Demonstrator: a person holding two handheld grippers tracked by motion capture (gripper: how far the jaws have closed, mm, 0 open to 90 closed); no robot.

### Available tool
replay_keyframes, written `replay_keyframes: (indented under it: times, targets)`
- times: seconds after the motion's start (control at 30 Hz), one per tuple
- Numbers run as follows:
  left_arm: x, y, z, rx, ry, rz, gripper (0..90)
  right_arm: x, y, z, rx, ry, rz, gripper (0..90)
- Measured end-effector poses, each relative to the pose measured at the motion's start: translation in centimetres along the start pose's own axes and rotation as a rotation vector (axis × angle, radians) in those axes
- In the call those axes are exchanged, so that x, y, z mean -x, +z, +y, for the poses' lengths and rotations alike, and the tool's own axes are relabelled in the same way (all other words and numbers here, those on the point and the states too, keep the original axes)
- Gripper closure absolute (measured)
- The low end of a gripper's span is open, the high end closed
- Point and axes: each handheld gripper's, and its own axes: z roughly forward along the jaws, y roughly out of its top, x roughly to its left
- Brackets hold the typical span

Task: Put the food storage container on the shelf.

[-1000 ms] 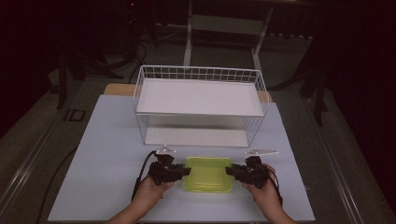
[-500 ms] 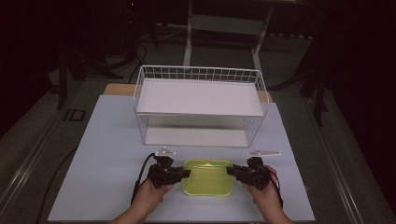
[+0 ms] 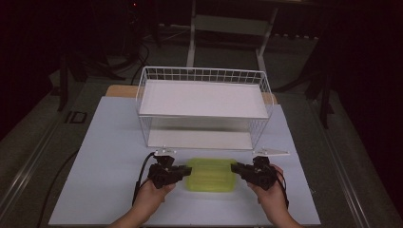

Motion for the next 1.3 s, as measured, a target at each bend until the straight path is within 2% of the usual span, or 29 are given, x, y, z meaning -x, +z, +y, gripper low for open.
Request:
replay_keyframes:
  times: [0.07,0.23,0.27,0.43,0.57,0.7,0.8,0.93,1.03,1.23,1.3]
  targets:
    - [0.0,-0.3,0.6,0.018,0.010,0.007,80.1,-0.1,-0.2,1.2,0.028,-0.017,-0.004,80.1]
    - [-0.6,-1.0,2.5,0.060,0.022,0.024,80.1,0.0,0.0,2.9,0.051,-0.022,-0.005,80.1]
    - [-0.8,-1.0,2.8,0.065,0.029,0.029,80.1,0.1,0.4,3.8,0.055,-0.025,-0.015,80.0]
    - [-2.0,-0.8,4.3,0.095,0.038,0.045,80.1,0.2,1.2,5.0,0.073,-0.030,-0.031,79.9]
    - [-3.1,-0.4,4.8,0.105,0.045,0.060,80.1,0.8,2.6,5.7,0.084,-0.024,-0.038,79.7]
    - [-3.9,0.5,4.9,0.113,0.029,0.066,80.1,1.4,3.6,5.9,0.091,-0.010,-0.043,79.3]
    - [-4.6,1.3,4.9,0.112,0.034,0.070,80.0,1.8,4.3,5.9,0.091,-0.008,-0.057,79.3]
    - [-5.0,2.2,5.2,0.111,0.043,0.090,79.9,2.6,5.5,5.8,0.090,0.001,-0.087,78.3]
    - [-5.3,2.7,5.4,0.120,0.046,0.097,79.9,2.9,5.9,5.8,0.095,0.010,-0.093,78.1]
    - [-6.0,3.5,5.4,0.122,0.033,0.103,79.9,3.4,6.8,5.9,0.106,-0.005,-0.122,77.6]
    - [-6.2,3.8,5.3,0.127,0.029,0.101,79.8,3.6,7.1,5.8,0.107,0.011,-0.122,77.5]
